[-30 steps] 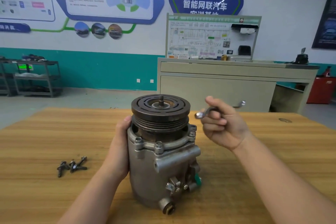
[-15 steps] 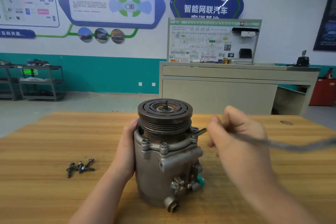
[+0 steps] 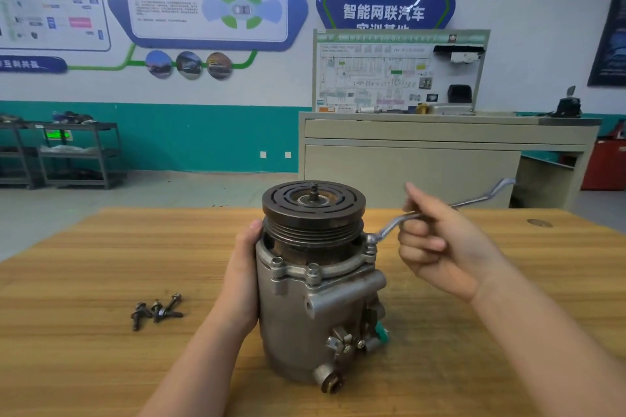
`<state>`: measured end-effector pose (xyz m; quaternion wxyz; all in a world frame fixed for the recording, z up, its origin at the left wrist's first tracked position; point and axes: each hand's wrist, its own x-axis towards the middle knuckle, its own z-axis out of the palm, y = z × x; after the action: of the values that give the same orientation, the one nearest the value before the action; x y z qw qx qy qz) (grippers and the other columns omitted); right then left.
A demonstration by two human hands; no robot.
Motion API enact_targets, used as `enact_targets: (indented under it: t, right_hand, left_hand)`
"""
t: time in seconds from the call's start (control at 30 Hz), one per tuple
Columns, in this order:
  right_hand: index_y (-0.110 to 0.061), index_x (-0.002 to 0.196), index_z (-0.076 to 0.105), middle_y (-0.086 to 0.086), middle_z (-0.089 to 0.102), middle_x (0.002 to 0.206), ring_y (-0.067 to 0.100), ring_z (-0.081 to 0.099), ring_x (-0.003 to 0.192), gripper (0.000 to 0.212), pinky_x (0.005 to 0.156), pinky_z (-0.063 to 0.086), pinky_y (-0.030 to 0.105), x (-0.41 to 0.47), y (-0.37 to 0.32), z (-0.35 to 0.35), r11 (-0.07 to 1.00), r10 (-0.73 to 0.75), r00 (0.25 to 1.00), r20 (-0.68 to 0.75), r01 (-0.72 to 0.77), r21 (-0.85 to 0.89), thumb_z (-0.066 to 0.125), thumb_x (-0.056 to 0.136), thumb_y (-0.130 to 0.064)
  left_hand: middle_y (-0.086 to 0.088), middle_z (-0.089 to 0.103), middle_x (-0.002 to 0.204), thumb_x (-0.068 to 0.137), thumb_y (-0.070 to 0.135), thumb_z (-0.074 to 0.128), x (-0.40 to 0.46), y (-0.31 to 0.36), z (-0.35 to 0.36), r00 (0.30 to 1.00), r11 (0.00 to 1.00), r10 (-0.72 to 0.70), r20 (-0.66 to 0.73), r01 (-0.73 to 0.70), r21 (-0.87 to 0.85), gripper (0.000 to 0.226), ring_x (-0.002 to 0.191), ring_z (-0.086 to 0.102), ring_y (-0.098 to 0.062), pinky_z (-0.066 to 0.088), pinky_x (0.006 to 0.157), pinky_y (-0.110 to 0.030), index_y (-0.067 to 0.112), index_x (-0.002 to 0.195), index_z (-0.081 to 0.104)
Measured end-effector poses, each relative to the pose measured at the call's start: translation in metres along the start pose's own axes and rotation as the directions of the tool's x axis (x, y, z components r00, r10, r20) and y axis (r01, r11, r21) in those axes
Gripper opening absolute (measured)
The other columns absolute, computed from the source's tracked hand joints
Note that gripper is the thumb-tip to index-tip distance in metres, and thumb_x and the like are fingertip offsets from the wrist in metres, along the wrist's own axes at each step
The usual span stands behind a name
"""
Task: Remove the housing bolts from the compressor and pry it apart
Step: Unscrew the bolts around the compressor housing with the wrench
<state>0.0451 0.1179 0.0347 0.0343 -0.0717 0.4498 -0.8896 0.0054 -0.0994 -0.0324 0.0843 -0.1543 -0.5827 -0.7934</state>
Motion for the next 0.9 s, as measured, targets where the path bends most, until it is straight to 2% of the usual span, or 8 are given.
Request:
enact_targets:
  t: [0.1,0.17,0.27,0.37,0.47,0.57,0.8,0.9]
  right_hand:
    - [-0.016,0.067,0.058,0.000,0.055,0.052,0.005,0.050,0.037,0.029,0.031,0.033,0.013,0.001,0.001,-0.001,0.960,-0.183,0.979,-0.086,0.197,0.199,0.057,0.084,-0.039]
    - [-0.020,0.064,0.062,0.005,0.066,0.063,0.015,0.064,0.055,0.027,0.045,0.047,0.020,-0.003,0.012,-0.003,0.916,-0.400,0.910,-0.109,0.401,-0.016,0.060,0.080,-0.041]
    - [-0.027,0.059,0.058,0.002,0.070,0.073,0.016,0.069,0.078,0.028,0.069,0.053,0.026,-0.012,0.036,-0.004,0.748,-0.565,0.821,0.083,0.552,-0.369,0.079,0.066,-0.044]
    - [-0.029,0.057,0.049,-0.002,0.071,0.076,0.003,0.067,0.074,0.032,0.065,0.052,0.014,-0.016,0.051,-0.007,0.621,-0.585,0.795,0.160,0.566,-0.542,0.081,0.056,-0.029]
    - [-0.032,0.058,0.046,-0.003,0.071,0.077,0.001,0.062,0.067,0.038,0.064,0.052,0.022,-0.014,0.051,-0.007,0.539,-0.587,0.787,0.189,0.555,-0.634,0.084,0.056,-0.032]
    - [-0.031,0.061,0.047,0.001,0.072,0.081,0.011,0.066,0.076,0.037,0.076,0.052,0.036,-0.013,0.049,-0.010,0.558,-0.561,0.800,0.215,0.557,-0.615,0.083,0.064,-0.027]
    - [-0.033,0.062,0.048,-0.001,0.072,0.083,0.005,0.064,0.075,0.034,0.070,0.052,0.030,-0.013,0.053,-0.008,0.598,-0.575,0.800,0.170,0.553,-0.580,0.081,0.059,-0.026]
    - [-0.035,0.063,0.051,0.002,0.074,0.085,0.012,0.069,0.084,0.030,0.071,0.053,0.023,-0.006,0.053,-0.011,0.612,-0.586,0.788,0.186,0.582,-0.535,0.070,0.068,-0.012]
  left_hand:
    - [-0.007,0.075,0.097,0.071,0.066,0.047,0.000,0.000,-0.001,1.000,1.000,0.008,0.004,-0.008,-0.015,0.047,0.088,0.072,-0.017,0.049,0.073,-0.033,0.032,0.085,0.077]
    - [-0.006,0.075,0.096,0.067,0.064,0.045,0.000,-0.001,-0.001,1.000,1.000,0.009,0.016,-0.009,-0.020,0.047,0.087,0.072,-0.017,0.047,0.074,-0.035,0.033,0.084,0.077]
    - [-0.007,0.075,0.097,0.075,0.064,0.046,0.001,-0.002,-0.001,1.000,1.000,0.018,0.006,-0.018,-0.020,0.045,0.088,0.071,-0.017,0.047,0.075,-0.035,0.033,0.086,0.076]
    - [-0.015,0.072,0.106,0.080,0.061,0.045,0.003,-0.004,-0.003,1.000,1.000,0.003,-0.020,-0.004,-0.024,0.050,0.099,0.069,-0.027,0.048,0.084,-0.041,0.024,0.096,0.075]
    - [-0.018,0.071,0.109,0.078,0.061,0.043,0.005,-0.005,-0.004,1.000,0.999,-0.018,-0.021,0.017,-0.033,0.057,0.103,0.067,-0.032,0.047,0.087,-0.043,0.019,0.101,0.073]
    - [-0.014,0.073,0.102,0.077,0.059,0.043,0.006,-0.006,-0.004,0.999,0.999,-0.009,-0.034,0.008,-0.033,0.048,0.093,0.070,-0.025,0.047,0.080,-0.040,0.025,0.090,0.075]
    - [-0.013,0.074,0.101,0.081,0.056,0.045,0.001,-0.006,0.001,0.999,0.999,0.028,-0.016,-0.029,-0.041,0.045,0.092,0.071,-0.024,0.056,0.070,-0.030,0.025,0.089,0.077]
    - [-0.017,0.072,0.104,0.082,0.052,0.044,-0.007,-0.007,0.004,0.994,0.997,0.057,-0.098,-0.063,-0.055,0.046,0.098,0.069,-0.029,0.054,0.078,-0.038,0.021,0.093,0.076]
